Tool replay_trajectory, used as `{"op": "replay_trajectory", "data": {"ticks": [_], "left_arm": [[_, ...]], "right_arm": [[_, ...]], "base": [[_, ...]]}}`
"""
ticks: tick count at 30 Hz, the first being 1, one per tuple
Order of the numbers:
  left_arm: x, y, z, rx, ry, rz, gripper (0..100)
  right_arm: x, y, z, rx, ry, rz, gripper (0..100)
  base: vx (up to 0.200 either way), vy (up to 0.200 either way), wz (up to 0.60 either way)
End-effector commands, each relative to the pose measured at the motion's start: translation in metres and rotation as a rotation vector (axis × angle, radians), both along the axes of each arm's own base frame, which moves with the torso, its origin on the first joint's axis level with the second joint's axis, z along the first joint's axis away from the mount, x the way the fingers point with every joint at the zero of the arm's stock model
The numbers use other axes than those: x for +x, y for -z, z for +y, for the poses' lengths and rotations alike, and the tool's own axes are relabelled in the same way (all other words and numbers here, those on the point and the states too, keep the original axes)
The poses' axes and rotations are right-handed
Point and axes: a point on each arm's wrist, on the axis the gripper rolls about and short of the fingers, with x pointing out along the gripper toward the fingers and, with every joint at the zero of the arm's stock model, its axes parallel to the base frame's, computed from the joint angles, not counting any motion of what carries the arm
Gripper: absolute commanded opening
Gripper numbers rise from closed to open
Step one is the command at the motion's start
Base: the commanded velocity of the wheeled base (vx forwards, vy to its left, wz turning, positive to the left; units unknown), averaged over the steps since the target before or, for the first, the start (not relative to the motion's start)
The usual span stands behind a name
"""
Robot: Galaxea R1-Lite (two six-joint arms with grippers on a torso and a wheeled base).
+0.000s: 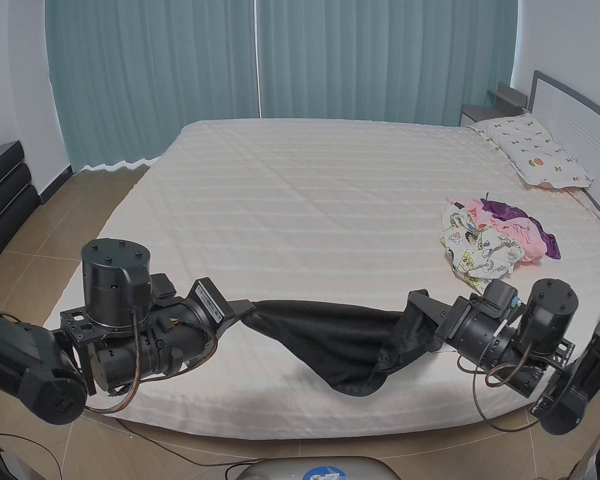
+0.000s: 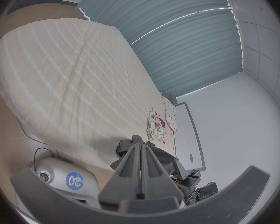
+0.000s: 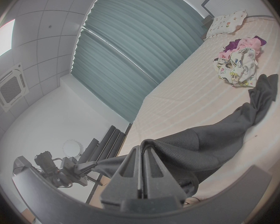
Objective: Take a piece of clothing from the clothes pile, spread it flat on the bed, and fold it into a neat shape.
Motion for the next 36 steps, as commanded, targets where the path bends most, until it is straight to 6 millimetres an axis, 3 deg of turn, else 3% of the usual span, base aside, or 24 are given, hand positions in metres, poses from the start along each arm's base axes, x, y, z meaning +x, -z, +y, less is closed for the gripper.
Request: {"op": "replay_trajectory", "data": {"ticks": [1, 5, 8, 10, 11, 12, 13, 14, 15, 18, 19, 21, 23, 27, 30, 36], "left_arm": [[-0.029, -0.035, 0.012, -0.049, 0.024, -0.072, 0], [-0.046, -0.063, 0.024, -0.097, 0.026, -0.138, 0], [-0.050, -0.093, 0.032, -0.142, 0.005, -0.209, 0], [-0.043, -0.108, 0.037, -0.155, -0.034, -0.233, 0], [-0.038, -0.119, 0.042, -0.165, -0.069, -0.258, 0], [-0.036, -0.123, 0.044, -0.168, -0.083, -0.267, 0], [-0.036, -0.123, 0.044, -0.168, -0.083, -0.267, 0], [-0.032, -0.129, 0.047, -0.174, -0.102, -0.281, 0], [-0.024, -0.134, 0.050, -0.175, -0.134, -0.293, 0], [-0.009, -0.142, 0.050, -0.174, -0.178, -0.307, 0], [-0.005, -0.141, 0.049, -0.170, -0.186, -0.302, 0], [0.016, -0.134, 0.043, -0.143, -0.229, -0.271, 0], [0.029, -0.127, 0.039, -0.126, -0.247, -0.251, 0], [0.054, -0.115, 0.034, -0.107, -0.266, -0.214, 0], [0.078, -0.101, 0.026, -0.083, -0.277, -0.180, 0], [0.105, -0.084, 0.016, -0.061, -0.278, -0.143, 0]], "right_arm": [[-0.056, -0.040, -0.017, 0.087, -0.063, -0.137, 0], [-0.077, -0.069, -0.030, 0.129, -0.056, -0.246, 0], [-0.079, -0.116, -0.038, 0.176, -0.025, -0.332, 0], [-0.075, -0.149, -0.046, 0.194, 0.022, -0.374, 0], [-0.071, -0.176, -0.053, 0.210, 0.066, -0.411, 0], [-0.069, -0.189, -0.056, 0.223, 0.079, -0.428, 0], [-0.069, -0.189, -0.056, 0.223, 0.079, -0.428, 0], [-0.065, -0.209, -0.061, 0.247, 0.103, -0.451, 0], [-0.056, -0.235, -0.070, 0.273, 0.149, -0.484, 0], [-0.026, -0.261, -0.083, 0.272, 0.211, -0.517, 0], [-0.020, -0.263, -0.084, 0.268, 0.221, -0.519, 0], [0.023, -0.266, -0.091, 0.242, 0.294, -0.513, 0], [0.045, -0.262, -0.093, 0.227, 0.321, -0.495, 0], [0.083, -0.244, -0.093, 0.187, 0.353, -0.444, 0], [0.113, -0.219, -0.090, 0.119, 0.369, -0.399, 0], [0.139, -0.197, -0.094, 0.097, 0.410, -0.398, 0]], "base": [[0.000, 0.000, 0.00], [0.000, 0.000, 0.00], [0.000, 0.000, 0.00], [0.000, 0.000, 0.00], [0.000, 0.000, 0.00], [0.000, 0.000, 0.00], [0.000, 0.000, 0.00], [0.000, 0.000, 0.00], [0.000, 0.000, 0.00], [0.000, 0.000, 0.00], [0.000, 0.000, 0.00], [0.000, 0.000, 0.00], [0.000, 0.000, 0.00], [0.000, 0.000, 0.00], [0.000, 0.000, 0.00], [0.200, 0.000, 0.00]]}}
